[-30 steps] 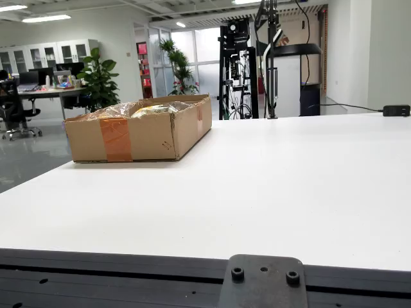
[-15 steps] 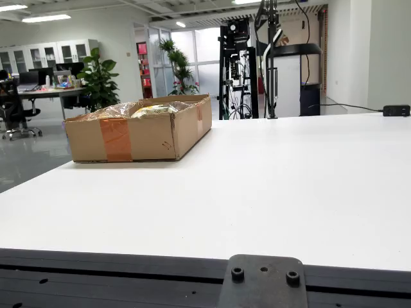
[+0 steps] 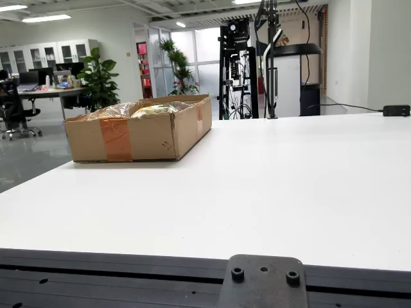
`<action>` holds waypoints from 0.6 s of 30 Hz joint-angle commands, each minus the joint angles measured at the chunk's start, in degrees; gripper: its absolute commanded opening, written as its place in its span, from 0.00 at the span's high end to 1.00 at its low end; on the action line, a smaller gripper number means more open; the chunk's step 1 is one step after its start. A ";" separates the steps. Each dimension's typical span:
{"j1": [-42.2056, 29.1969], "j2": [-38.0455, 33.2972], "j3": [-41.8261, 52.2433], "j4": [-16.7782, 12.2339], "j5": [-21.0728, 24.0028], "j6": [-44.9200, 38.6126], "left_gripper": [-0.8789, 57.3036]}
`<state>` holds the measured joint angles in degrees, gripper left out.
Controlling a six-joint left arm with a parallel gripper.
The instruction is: Grasp a snack and put it in the bin.
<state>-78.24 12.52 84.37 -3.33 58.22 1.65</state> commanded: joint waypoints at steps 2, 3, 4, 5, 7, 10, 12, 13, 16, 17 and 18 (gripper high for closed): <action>-0.53 -1.05 -0.09 -0.46 0.41 -1.07 0.98; -0.30 -1.31 -0.09 -0.49 0.45 -1.86 0.98; 0.05 -1.56 -0.09 -0.50 0.46 -2.80 0.98; 0.48 -1.82 -0.09 -0.50 0.46 -3.85 0.99; 1.55 -2.27 -0.10 -0.51 0.46 -6.22 0.99; 3.29 -2.77 -0.14 -0.52 0.51 -9.32 0.99; 4.24 -2.96 -0.15 -0.51 0.57 -10.82 0.99; 4.61 -3.02 -0.15 -0.50 0.59 -11.34 0.99; 5.33 -3.15 -0.16 -0.44 0.63 -12.04 0.99; 5.48 -3.18 -0.17 -0.42 0.64 -12.12 0.99; 5.60 -3.20 -0.17 -0.41 0.63 -12.19 0.99</action>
<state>-72.95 9.28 84.25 -3.88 58.92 -10.45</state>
